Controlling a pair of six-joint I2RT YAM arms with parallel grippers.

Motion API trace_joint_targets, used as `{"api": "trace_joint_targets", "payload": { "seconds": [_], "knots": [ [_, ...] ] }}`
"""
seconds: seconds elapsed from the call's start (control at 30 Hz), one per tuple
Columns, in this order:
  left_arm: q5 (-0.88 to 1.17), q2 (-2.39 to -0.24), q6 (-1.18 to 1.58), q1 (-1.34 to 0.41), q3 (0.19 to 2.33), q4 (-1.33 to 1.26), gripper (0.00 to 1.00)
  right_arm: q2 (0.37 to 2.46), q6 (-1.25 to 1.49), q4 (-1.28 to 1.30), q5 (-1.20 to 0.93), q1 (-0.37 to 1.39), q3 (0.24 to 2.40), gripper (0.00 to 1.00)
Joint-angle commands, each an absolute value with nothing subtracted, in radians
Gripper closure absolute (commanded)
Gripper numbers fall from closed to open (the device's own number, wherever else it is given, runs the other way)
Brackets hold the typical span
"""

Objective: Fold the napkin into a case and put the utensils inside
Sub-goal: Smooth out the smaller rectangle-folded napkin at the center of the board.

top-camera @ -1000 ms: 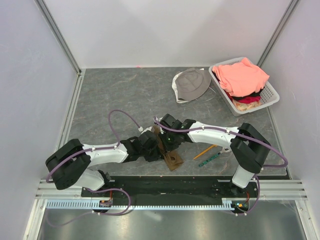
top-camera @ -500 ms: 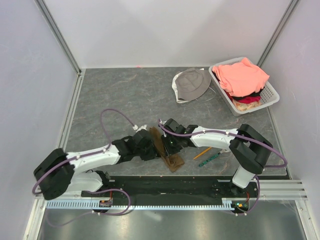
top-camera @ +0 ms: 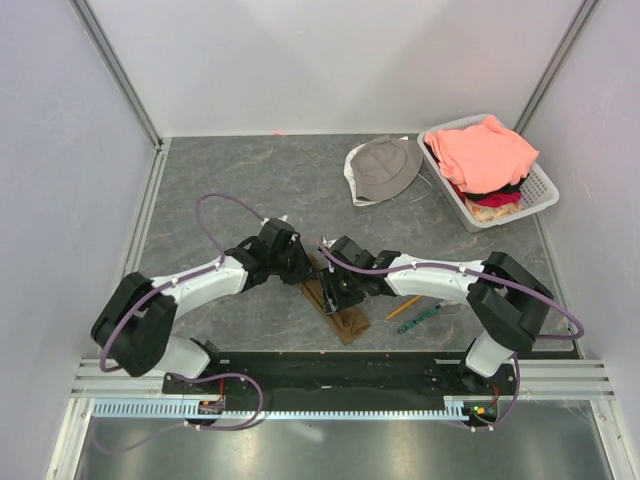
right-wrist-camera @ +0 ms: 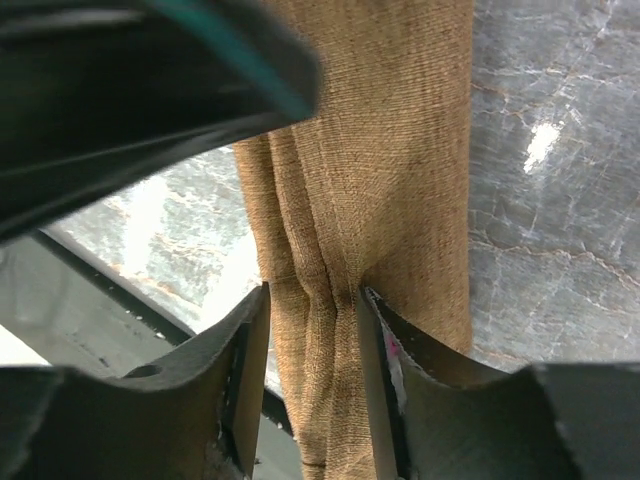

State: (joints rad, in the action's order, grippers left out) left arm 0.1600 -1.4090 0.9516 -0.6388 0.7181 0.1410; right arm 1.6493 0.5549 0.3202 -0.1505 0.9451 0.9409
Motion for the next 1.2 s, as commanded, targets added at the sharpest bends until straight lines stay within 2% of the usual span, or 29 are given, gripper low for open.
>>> {"api": "trace_joint_targets", "payload": {
  "seconds": [0.0,0.3,0.37,0.43,0.47,0.5,0.53,0.77,0.97,1.07,1.1,1.17],
  "knots": [
    [0.219,-1.476,0.913,-0.64,0.7,0.025,0.8,1.595,0.569,0.319,-0.138,0.946,0.969,0.51],
    [0.152,-1.471,0.854,-0.637,0.574,0.038,0.82,1.511,0.586,0.334,-0.149,0.933,0.93,0.42],
    [0.144,-1.473,0.851,-0.637,0.561,0.038,0.82,1.493,0.603,0.316,-0.169,0.933,0.875,0.44],
    [0.138,-1.485,0.851,-0.635,0.554,0.037,0.82,1.477,0.638,0.247,-0.193,0.933,0.819,0.51],
    [0.132,-1.489,0.851,-0.635,0.552,0.035,0.82,1.471,0.647,0.232,-0.201,0.933,0.774,0.56],
    [0.129,-1.499,0.851,-0.635,0.552,0.034,0.82,1.467,0.659,0.213,-0.199,0.933,0.753,0.66],
    [0.123,-1.502,0.85,-0.635,0.552,0.035,0.82,1.454,0.661,0.21,-0.195,0.933,0.735,0.69],
    [0.12,-1.459,0.793,-0.634,0.636,0.109,0.82,1.431,0.629,0.206,-0.163,0.933,0.689,0.76],
    [0.078,-1.296,0.73,-0.624,0.782,0.271,0.75,1.384,0.54,0.313,-0.147,0.934,0.81,0.73],
    [0.077,-1.224,0.712,-0.6,0.827,0.339,0.71,1.404,0.483,0.366,-0.13,0.934,0.888,0.66],
    [0.072,-1.209,0.709,-0.575,0.836,0.386,0.71,1.42,0.47,0.383,-0.118,0.934,0.906,0.6],
    [0.057,-1.143,0.704,-0.548,0.836,0.425,0.7,1.443,0.451,0.412,-0.091,0.934,0.959,0.55]
  ]
}}
